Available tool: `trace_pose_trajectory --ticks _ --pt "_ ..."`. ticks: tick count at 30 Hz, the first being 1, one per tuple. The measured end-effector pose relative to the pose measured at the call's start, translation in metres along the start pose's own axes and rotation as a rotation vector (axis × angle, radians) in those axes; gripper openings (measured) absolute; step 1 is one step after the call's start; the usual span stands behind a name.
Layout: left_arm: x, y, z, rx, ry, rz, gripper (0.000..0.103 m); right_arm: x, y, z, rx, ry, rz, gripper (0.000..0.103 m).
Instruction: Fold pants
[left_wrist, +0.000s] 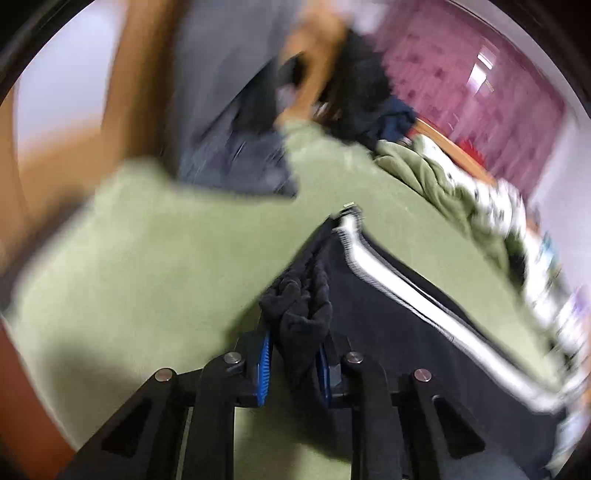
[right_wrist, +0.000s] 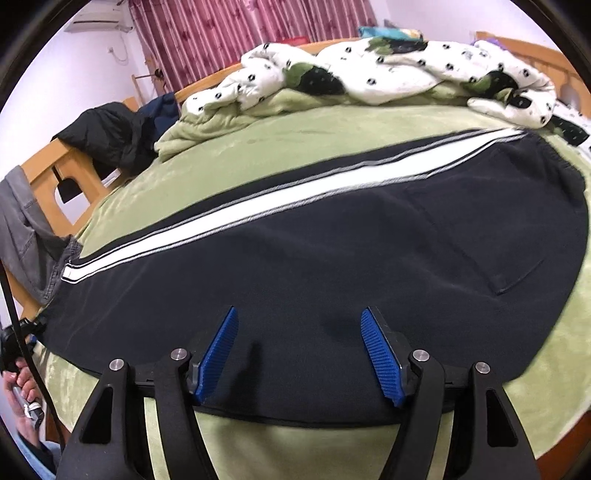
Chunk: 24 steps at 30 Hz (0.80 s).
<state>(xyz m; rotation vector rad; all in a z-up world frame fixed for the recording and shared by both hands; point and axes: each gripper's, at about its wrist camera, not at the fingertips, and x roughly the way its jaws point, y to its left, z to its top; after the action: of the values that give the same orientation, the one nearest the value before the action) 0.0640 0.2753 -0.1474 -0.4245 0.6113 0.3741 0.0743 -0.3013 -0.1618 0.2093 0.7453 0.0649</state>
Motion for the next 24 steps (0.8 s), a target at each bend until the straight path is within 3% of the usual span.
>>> trace_pose_trajectory --ticks 4,9,13,17,19,20,22,24 --pt "-0.034 -0.073 0.009 0.143 -0.053 -0.072 0.018 -0.02 -0.013 0.001 -0.023 -0.049 -0.029 0.068" --pt "-0.064 -0.194 -0.008 0.306 -0.059 -0.23 0.017 -0.048 -0.042 0.002 -0.05 -0.118 -0.157 0.068" --pt "-0.074 -0.285 -0.07 0.445 0.013 -0.358 0.017 -0.065 -0.072 0.001 -0.039 -0.144 -0.233 0.068" --pt "-0.075 -0.339 -0.158 0.553 0.114 -0.421 0.017 -0.083 -0.098 -0.001 -0.017 -0.182 -0.275 0.068" --pt "-0.071 -0.359 -0.205 0.607 0.19 -0.457 0.017 -0.087 -0.108 -0.002 0.023 -0.179 -0.254 0.068" --pt "-0.07 -0.367 -0.219 0.635 0.211 -0.444 0.017 -0.087 -0.113 -0.001 0.054 -0.173 -0.23 0.068" --pt "-0.077 -0.374 -0.238 0.67 0.151 -0.369 0.018 -0.086 -0.118 -0.001 0.102 -0.161 -0.184 0.068" --pt "-0.086 -0.374 -0.24 0.698 0.132 -0.363 0.023 -0.083 -0.118 0.001 0.115 -0.155 -0.144 0.068"
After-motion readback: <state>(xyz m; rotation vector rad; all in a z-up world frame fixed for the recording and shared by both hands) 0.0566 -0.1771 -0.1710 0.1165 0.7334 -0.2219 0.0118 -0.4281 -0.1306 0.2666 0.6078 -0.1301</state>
